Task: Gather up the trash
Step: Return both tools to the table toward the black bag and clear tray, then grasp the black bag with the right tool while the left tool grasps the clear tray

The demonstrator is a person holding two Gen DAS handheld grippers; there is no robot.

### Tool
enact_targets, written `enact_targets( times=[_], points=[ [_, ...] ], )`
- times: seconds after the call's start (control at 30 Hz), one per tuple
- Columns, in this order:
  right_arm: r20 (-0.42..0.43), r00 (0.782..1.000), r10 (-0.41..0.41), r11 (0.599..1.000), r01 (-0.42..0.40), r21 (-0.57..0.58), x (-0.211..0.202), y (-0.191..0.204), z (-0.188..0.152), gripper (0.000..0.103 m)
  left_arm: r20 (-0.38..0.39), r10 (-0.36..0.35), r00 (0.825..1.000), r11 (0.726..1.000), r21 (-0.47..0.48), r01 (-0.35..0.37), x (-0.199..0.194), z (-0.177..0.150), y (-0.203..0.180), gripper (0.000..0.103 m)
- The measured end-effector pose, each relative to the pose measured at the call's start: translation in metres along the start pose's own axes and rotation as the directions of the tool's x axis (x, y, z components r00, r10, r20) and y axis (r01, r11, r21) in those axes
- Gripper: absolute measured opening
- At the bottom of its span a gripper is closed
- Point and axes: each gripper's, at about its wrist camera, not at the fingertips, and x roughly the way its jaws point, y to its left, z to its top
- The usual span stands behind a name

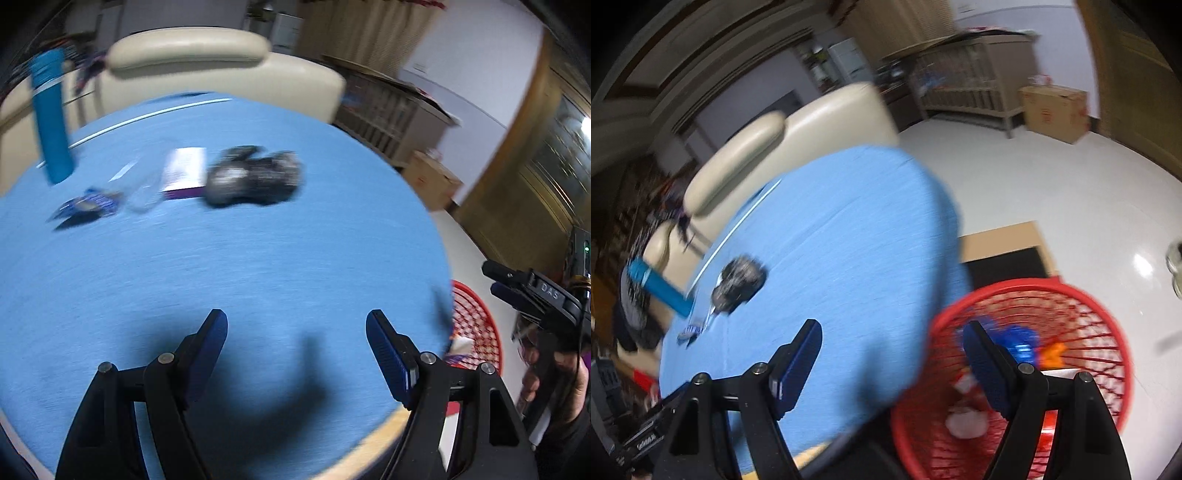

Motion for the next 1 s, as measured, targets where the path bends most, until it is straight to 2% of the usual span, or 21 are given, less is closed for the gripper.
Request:
enact_targets(
  times=[0.17, 0.37, 0.47, 0.57, 0.7, 0.83, 0.93, 0.97, 1.0],
  points=[
    [-0.066, 0.997, 0.036, 0.994, -0.043, -0.100, 0.029, 0.056, -0.005, 0.081, 0.020, 0.073, 0.997, 0.991, -0.116, -0.070, -0.008, -0.005, 0.061, 0.078],
    [-0.132, 0.988, 0.084, 0.978, -0.107, -0.181, 0.075, 0.125, 0.008, 0.081, 0.034, 0.104, 0.994, 0.973, -0.208, -0.095, -0.014, -0.010, 0.102, 0.078],
    [-0.192, 0.970, 0.153, 0.975, -0.180, -0.133, 0.104, 0.158, 0.021, 0.085, 0.036, 0.107, 0.994, 0.970, -0.225, -0.097, -0.014, -0.011, 0.110, 0.078],
    [-0.218, 0.959, 0.183, 0.975, -0.205, -0.086, 0.128, 0.182, 0.027, 0.086, 0.040, 0.106, 0.994, 0.967, -0.236, -0.093, -0.012, -0.010, 0.114, 0.078],
    [-0.260, 0.947, 0.186, 0.982, -0.188, 0.019, 0.166, 0.200, 0.032, 0.086, 0.053, 0.121, 0.991, 0.966, -0.237, -0.106, -0.015, -0.008, 0.121, 0.078],
    [-0.260, 0.952, 0.161, 0.984, -0.136, 0.113, 0.191, 0.209, 0.038, 0.086, 0.056, 0.127, 0.990, 0.961, -0.253, -0.109, -0.018, -0.008, 0.130, 0.078],
    [-0.281, 0.956, 0.083, 0.994, -0.061, 0.086, 0.212, 0.224, 0.042, 0.086, 0.053, 0.134, 0.990, 0.957, -0.268, -0.116, -0.018, -0.007, 0.137, 0.078],
    [-0.262, 0.963, 0.057, 0.997, -0.042, 0.061, 0.214, 0.228, 0.043, 0.084, 0.052, 0.136, 0.989, 0.955, -0.272, -0.117, -0.018, -0.007, 0.139, 0.078],
    [-0.265, 0.964, 0.035, 0.999, -0.029, 0.025, 0.218, 0.234, 0.043, 0.072, 0.051, 0.138, 0.989, 0.954, -0.275, -0.119, -0.017, -0.006, 0.141, 0.078]
  ],
)
